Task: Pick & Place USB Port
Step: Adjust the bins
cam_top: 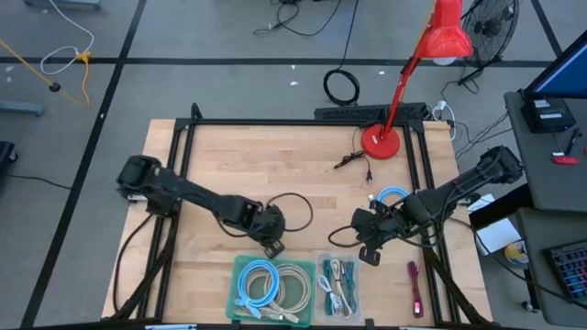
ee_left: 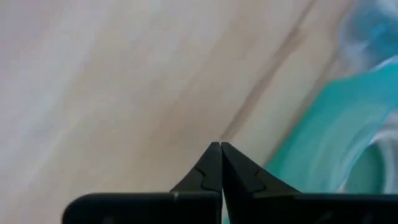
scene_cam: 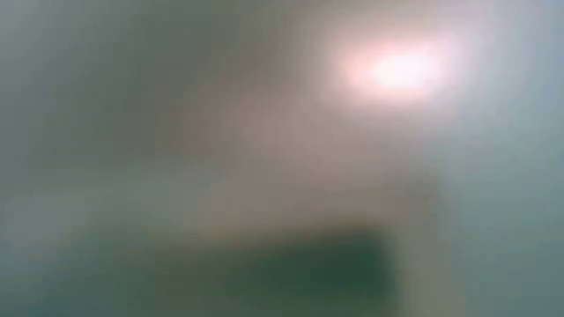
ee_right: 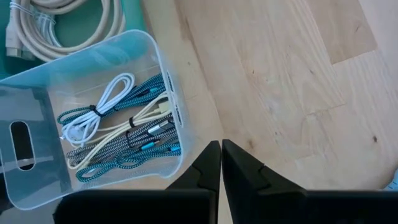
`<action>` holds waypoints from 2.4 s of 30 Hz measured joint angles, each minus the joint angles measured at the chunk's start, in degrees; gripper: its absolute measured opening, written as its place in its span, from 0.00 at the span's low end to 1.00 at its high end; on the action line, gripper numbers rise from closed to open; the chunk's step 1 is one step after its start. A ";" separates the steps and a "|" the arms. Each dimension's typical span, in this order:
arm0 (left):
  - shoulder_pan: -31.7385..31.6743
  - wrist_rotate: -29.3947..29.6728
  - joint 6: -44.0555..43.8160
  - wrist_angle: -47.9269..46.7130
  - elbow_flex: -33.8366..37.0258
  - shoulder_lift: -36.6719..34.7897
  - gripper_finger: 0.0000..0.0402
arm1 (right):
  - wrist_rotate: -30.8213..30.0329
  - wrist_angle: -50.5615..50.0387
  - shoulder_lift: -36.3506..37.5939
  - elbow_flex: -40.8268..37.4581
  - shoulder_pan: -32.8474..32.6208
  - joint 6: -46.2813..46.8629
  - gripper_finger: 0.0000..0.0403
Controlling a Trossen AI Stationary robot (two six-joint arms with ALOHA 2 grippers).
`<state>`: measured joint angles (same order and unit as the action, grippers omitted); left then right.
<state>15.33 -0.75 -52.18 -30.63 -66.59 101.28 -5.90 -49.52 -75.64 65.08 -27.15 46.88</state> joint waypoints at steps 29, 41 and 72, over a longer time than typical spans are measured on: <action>29.37 -5.61 -37.59 -6.57 0.00 -4.39 0.00 | 0.01 0.02 -0.02 0.00 -0.07 -3.00 0.02; 29.93 -2.47 -38.82 -5.45 -0.02 -4.14 0.00 | 0.14 0.01 -0.02 0.00 -0.07 -2.50 0.02; 24.15 5.97 -34.11 -19.68 0.02 -4.47 0.00 | -0.04 1.20 -0.02 0.00 -0.07 -1.50 0.02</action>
<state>39.48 5.22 -86.29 -50.31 -66.57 96.82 -5.93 -48.32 -75.66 65.08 -27.22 45.39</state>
